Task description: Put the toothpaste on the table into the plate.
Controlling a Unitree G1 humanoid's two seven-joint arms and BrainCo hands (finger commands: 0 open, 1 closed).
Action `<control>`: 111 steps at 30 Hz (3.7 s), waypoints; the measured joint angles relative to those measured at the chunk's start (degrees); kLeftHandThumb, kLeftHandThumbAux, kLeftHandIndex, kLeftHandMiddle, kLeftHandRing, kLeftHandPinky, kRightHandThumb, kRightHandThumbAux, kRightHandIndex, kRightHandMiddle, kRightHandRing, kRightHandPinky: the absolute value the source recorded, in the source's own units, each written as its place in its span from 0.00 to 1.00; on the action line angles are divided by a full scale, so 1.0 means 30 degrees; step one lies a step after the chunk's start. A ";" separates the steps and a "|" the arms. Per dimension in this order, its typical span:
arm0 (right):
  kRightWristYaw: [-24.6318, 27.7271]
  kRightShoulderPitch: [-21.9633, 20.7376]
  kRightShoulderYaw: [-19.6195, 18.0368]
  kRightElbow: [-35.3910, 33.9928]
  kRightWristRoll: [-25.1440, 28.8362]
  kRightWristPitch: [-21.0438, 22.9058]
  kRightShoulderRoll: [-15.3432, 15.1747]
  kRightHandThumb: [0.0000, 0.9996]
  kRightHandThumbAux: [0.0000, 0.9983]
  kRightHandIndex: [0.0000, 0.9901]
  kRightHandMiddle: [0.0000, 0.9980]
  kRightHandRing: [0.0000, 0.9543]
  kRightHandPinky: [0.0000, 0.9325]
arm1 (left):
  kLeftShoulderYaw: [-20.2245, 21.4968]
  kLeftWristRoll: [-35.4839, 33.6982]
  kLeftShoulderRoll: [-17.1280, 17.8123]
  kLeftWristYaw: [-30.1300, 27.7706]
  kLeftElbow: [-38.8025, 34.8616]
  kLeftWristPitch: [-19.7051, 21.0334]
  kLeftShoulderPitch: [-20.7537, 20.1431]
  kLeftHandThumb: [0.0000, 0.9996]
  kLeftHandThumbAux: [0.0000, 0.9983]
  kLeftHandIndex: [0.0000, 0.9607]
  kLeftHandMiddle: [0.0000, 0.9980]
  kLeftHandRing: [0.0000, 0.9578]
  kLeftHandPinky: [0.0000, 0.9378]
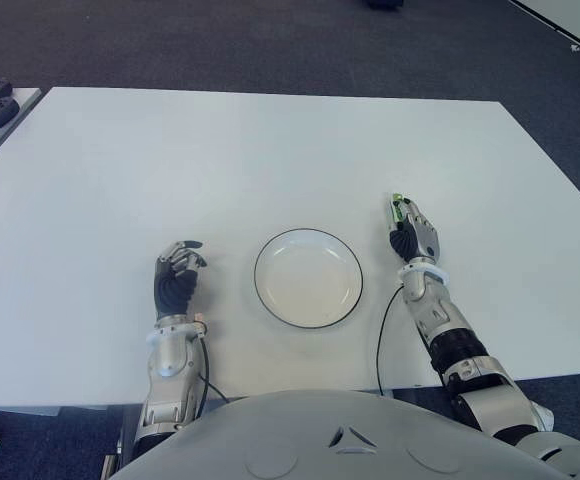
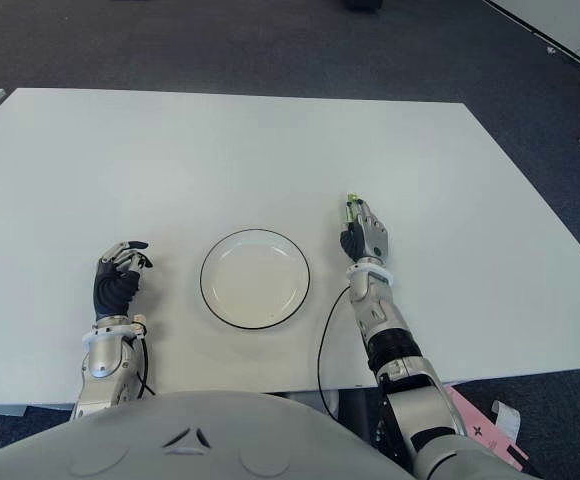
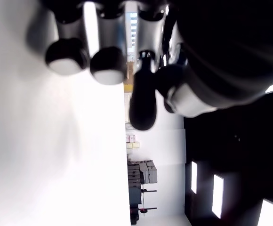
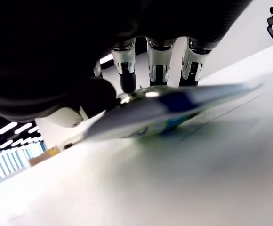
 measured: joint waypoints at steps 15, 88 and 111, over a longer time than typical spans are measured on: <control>-0.2449 -0.0839 -0.0655 0.1873 0.2058 -0.0960 0.0879 0.90 0.68 0.44 0.40 0.49 0.55 | 0.0006 0.0189 0.0048 0.0000 -0.0164 0.0345 0.0164 0.70 0.72 0.46 0.89 0.92 0.93; 0.7920 0.2711 0.1442 -1.3051 -0.1763 1.2768 0.0241 0.52 0.15 0.00 0.00 0.00 0.00 | 0.0059 0.0250 -0.0048 0.0247 0.0109 0.0607 -0.0498 0.70 0.72 0.46 0.89 0.93 0.94; 1.0038 0.3623 0.2653 -1.6625 -0.3871 1.4541 -0.0434 0.56 0.14 0.00 0.00 0.00 0.00 | 0.0064 0.0357 -0.0075 0.0353 0.0148 0.0727 -0.0525 0.70 0.72 0.46 0.89 0.93 0.93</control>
